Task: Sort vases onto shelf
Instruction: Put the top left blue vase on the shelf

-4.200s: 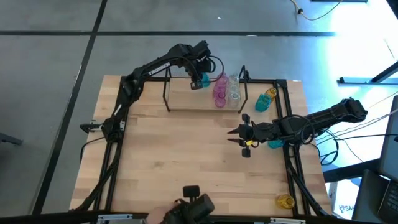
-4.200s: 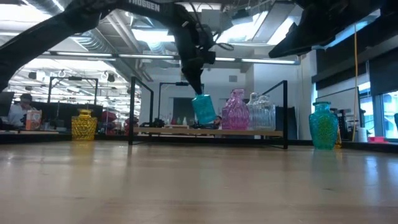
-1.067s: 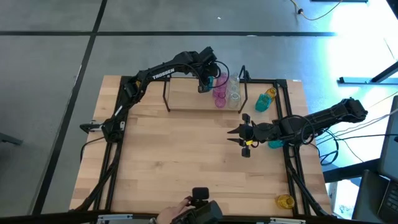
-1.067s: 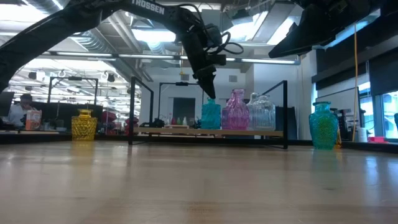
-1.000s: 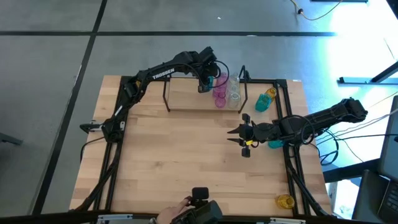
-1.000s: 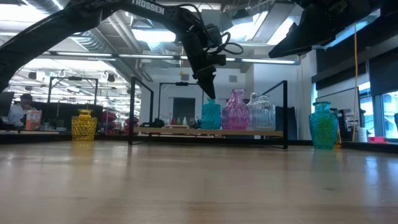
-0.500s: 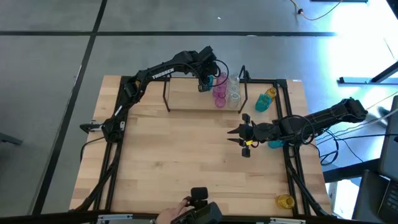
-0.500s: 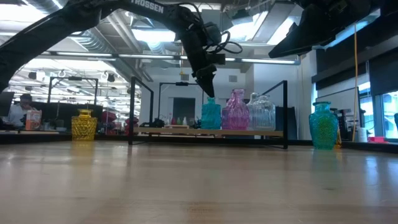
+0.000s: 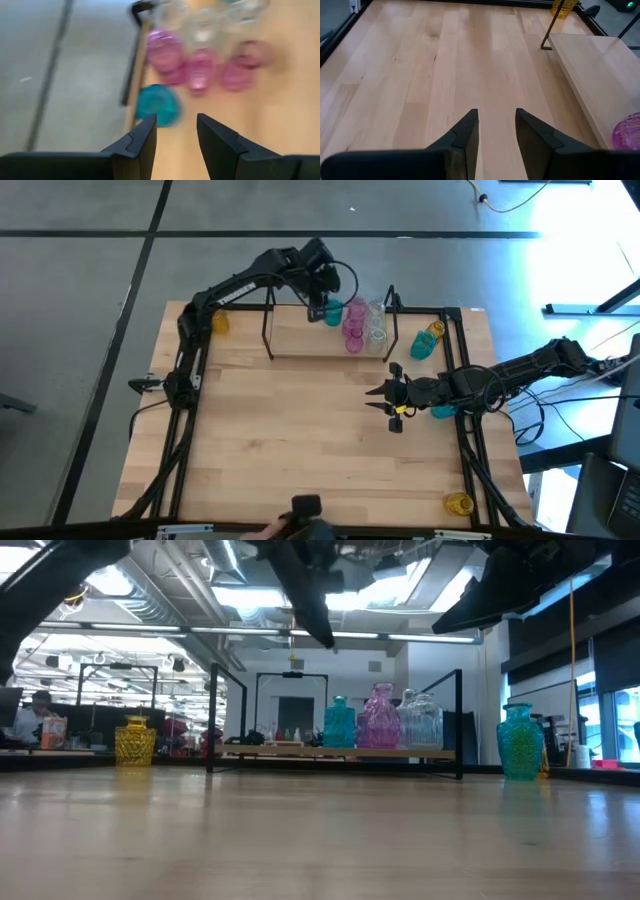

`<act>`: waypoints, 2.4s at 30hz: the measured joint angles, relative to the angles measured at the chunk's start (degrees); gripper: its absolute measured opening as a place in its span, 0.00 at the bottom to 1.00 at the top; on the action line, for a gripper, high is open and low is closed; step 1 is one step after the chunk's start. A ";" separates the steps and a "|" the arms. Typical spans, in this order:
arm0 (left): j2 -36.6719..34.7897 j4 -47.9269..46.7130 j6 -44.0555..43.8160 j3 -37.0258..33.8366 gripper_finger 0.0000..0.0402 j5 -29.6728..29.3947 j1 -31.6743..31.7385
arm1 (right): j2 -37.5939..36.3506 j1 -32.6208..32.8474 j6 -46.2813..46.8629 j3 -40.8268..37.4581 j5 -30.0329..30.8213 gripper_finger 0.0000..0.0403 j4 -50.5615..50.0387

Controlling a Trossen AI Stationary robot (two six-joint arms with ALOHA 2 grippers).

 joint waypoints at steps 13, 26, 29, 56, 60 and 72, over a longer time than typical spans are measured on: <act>-18.04 6.21 1.80 -29.64 0.33 23.58 -1.02 | 0.00 0.00 0.00 0.00 -0.02 0.29 -0.32; -49.15 44.99 -7.43 -75.03 0.33 15.29 -9.30 | 0.00 0.00 1.12 0.00 -0.30 0.29 0.60; -53.24 49.30 -7.55 -81.18 0.33 12.51 -11.41 | 0.00 0.00 1.79 0.35 -0.57 0.29 1.09; -58.66 91.11 -10.38 -107.48 0.33 7.90 -12.77 | 1.66 0.00 19.00 24.45 19.75 0.29 -39.00; -55.50 91.27 -10.38 -104.76 0.33 2.87 -13.82 | 4.02 0.00 18.56 24.45 21.94 0.29 -39.02; -33.38 80.52 -11.62 -80.46 0.33 -1.27 -7.84 | 7.15 0.00 17.53 24.44 24.19 0.29 -39.87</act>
